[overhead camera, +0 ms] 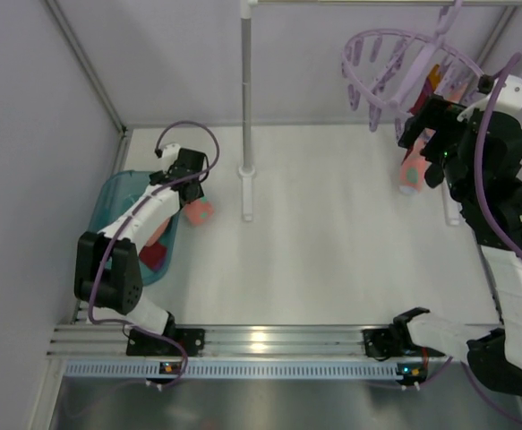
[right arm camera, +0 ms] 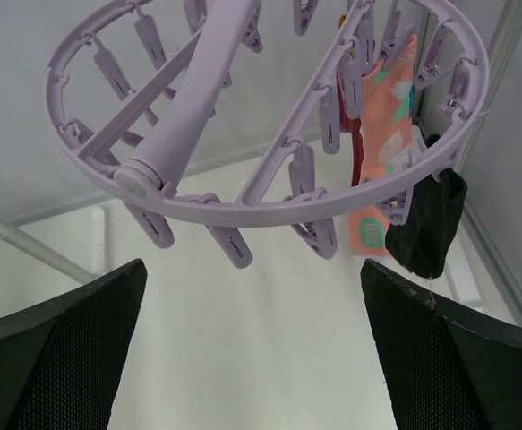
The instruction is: Remove the socks clipped to the hanger
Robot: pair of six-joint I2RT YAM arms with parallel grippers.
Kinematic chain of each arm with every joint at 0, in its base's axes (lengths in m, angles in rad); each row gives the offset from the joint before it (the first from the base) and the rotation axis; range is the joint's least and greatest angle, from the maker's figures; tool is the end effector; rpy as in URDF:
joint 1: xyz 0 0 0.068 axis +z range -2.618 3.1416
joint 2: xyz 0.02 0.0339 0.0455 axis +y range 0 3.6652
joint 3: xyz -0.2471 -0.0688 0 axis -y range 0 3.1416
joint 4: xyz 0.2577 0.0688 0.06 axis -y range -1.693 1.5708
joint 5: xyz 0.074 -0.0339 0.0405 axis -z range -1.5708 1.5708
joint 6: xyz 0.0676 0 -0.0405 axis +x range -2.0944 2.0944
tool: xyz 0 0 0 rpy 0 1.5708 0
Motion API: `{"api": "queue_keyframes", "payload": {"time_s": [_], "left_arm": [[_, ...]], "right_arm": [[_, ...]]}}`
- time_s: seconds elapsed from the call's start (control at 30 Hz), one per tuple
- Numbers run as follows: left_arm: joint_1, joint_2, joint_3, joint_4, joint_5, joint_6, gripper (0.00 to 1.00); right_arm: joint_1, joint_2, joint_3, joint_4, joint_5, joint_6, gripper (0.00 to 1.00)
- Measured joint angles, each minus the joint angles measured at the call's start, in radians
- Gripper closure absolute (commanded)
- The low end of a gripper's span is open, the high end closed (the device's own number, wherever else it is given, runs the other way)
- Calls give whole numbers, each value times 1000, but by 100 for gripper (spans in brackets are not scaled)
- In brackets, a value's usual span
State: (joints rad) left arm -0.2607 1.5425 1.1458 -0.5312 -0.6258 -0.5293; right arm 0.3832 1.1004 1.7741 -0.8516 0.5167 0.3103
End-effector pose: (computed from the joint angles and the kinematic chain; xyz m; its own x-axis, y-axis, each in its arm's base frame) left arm 0.3494 -0.0522 0.2132 -0.6017 -0.2631 -0.7542 -0.5030 0.8582 0.1019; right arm 0.2004 0.0448 0.5179 -0.1179 0.2387 -0.9639 0.1700 0.9612 0.2173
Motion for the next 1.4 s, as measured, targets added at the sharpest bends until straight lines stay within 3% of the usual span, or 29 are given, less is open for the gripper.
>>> {"api": "queue_keyframes", "payload": {"time_s": [0.13, 0.23, 0.3, 0.4, 0.53, 0.93, 1.17, 1.27, 1.3, 1.33, 1.4], "left_arm": [[15, 26, 0, 0, 7, 3, 32], [40, 26, 0, 1, 12, 2, 47], [58, 24, 0, 0, 13, 0, 61], [82, 14, 0, 1, 25, 0, 100], [144, -31, -13, 2, 77, 5, 100], [389, -401, -101, -3, 43, 9, 100], [404, -428, -103, -3, 48, 34, 100], [404, -392, -107, -3, 76, 33, 80], [404, -378, -110, -3, 89, 31, 66], [404, -367, -113, -3, 97, 33, 5], [405, -339, -116, -5, 116, 27, 2]], "right_arm": [[0, -11, -1, -1, 0, -10, 1], [0, -21, -3, 0, 0, -15, 1], [0, -29, -11, 2, 0, -19, 1], [0, -33, -13, 5, -2, -20, 1], [0, -34, -13, 5, -5, -20, 1], [0, -24, 8, 3, -26, -19, 1], [0, -18, 16, 6, -44, -18, 1], [0, -13, 16, 5, -48, -16, 1], [0, -11, 16, 5, -48, -16, 1], [0, -11, 16, 5, -48, -15, 1], [0, -6, 26, -5, -52, -14, 1]]}}
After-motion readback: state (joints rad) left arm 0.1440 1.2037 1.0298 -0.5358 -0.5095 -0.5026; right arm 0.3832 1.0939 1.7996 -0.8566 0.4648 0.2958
